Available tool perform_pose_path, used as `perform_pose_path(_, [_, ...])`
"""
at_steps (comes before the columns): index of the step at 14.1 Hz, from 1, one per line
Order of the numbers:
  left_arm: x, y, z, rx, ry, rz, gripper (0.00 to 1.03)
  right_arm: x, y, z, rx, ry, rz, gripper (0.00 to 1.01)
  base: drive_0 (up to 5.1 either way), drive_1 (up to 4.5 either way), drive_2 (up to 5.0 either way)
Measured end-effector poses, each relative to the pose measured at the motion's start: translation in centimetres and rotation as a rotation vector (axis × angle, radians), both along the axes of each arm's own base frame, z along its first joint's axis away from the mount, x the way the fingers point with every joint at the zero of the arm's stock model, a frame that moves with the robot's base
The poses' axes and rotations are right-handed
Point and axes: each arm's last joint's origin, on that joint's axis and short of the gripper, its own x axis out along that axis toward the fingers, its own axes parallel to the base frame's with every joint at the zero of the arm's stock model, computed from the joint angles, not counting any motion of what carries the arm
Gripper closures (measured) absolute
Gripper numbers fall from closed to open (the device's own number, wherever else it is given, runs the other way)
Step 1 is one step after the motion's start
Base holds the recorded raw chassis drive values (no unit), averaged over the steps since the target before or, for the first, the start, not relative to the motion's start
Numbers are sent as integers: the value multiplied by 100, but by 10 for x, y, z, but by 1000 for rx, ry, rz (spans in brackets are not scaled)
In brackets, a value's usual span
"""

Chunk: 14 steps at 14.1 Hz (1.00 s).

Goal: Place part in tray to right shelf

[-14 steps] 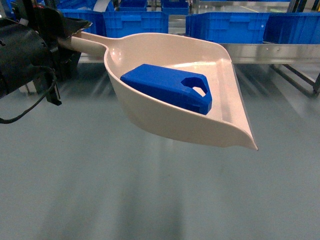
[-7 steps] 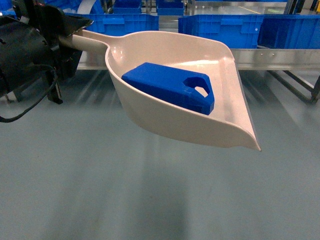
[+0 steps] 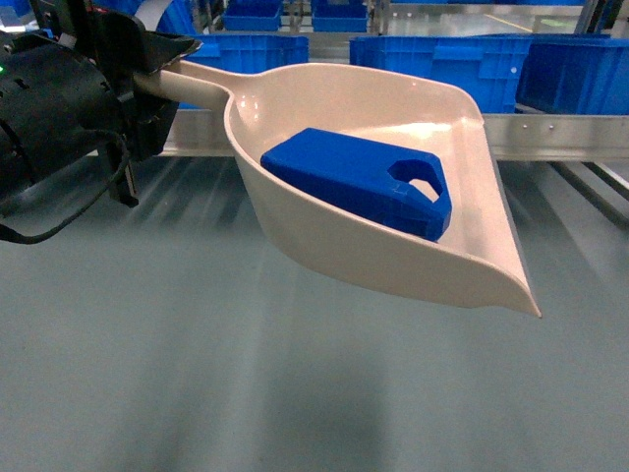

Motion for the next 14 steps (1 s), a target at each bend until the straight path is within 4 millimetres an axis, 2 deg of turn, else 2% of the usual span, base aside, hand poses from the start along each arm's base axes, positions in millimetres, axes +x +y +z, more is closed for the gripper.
perform_pose_path(2, [2, 8, 0, -1, 0, 36, 90, 0, 0, 0, 0, 0, 0, 3, -13, 374, -400])
perform_pose_path(14, [1, 4, 0, 0, 1, 19, 90, 0, 0, 0, -1, 5, 0, 3, -4, 394, -402])
